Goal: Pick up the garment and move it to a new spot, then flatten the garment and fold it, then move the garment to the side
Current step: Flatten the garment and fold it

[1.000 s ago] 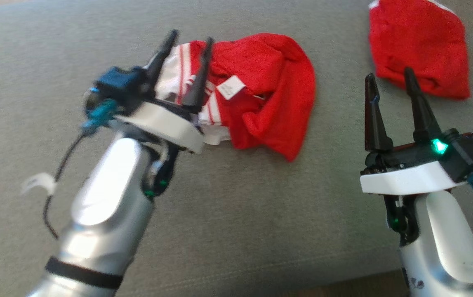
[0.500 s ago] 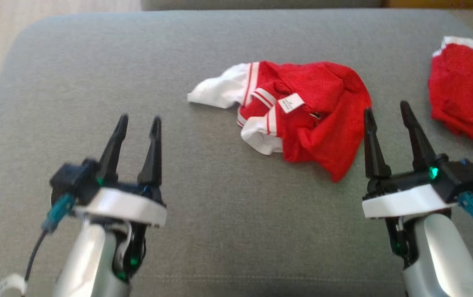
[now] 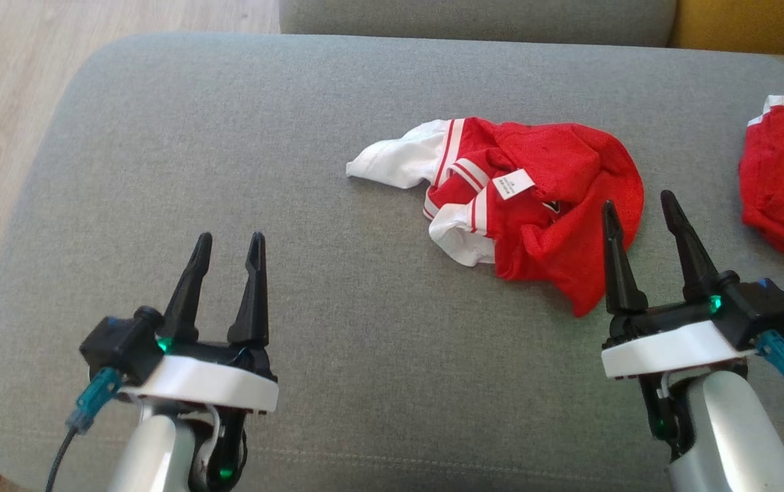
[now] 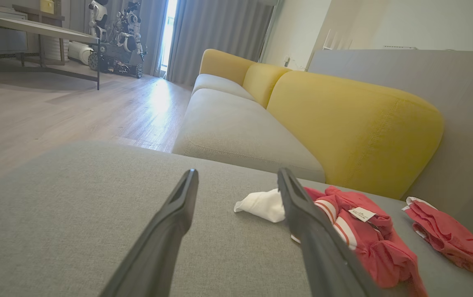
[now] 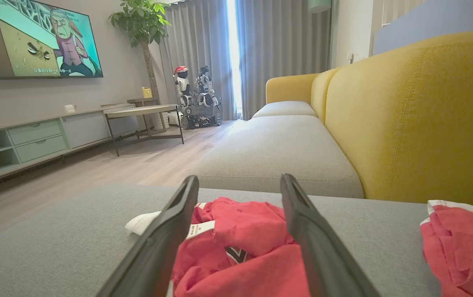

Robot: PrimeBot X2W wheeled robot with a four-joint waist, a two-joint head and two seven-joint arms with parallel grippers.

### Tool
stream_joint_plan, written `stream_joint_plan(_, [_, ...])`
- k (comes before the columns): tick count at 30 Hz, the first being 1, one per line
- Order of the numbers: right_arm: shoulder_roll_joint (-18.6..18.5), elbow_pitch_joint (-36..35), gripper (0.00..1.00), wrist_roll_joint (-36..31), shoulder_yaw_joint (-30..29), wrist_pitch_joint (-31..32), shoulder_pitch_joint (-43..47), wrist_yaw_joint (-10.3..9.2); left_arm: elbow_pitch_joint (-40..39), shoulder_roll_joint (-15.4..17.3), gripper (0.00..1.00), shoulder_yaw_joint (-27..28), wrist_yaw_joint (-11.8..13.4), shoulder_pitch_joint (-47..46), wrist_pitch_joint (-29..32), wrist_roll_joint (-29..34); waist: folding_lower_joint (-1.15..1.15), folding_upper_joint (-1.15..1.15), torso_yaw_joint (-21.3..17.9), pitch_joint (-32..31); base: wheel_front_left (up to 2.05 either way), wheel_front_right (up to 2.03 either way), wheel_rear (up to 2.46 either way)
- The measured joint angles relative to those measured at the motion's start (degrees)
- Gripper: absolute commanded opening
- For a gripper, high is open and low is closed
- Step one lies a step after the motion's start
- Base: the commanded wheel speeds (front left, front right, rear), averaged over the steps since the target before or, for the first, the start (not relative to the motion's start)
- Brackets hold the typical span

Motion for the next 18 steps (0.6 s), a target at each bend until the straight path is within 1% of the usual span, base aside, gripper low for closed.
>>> stream_joint_plan(8, [0.0,-0.1,1.0,-0.1,1.3,1.0,0.0,0.0,-0.5,0.0,1.0,-0.6,0.5,-0.6,0.0,-0.5,0.0,0.0,0.4,0.9,0.0,0.0,0.0])
stream_joint_plan(13, [0.0,0.0,1.0,-0.4,3.7,1.8,-0.1,0.0,-0.4,-0.1,1.0,-1.8,0.5,-0.6,0.0,-0.9,0.0,0.0,0.8,1.5,0.0,0.0,0.0])
stream_joint_plan(18, [0.0,-0.1,1.0,-0.6,3.7,1.9,-0.3,0.0,0.2,-0.1,1.0,-2.4,0.5,-0.7,0.0,-1.5,0.0,0.0,1.3,2.3,0.0,0.0,0.0])
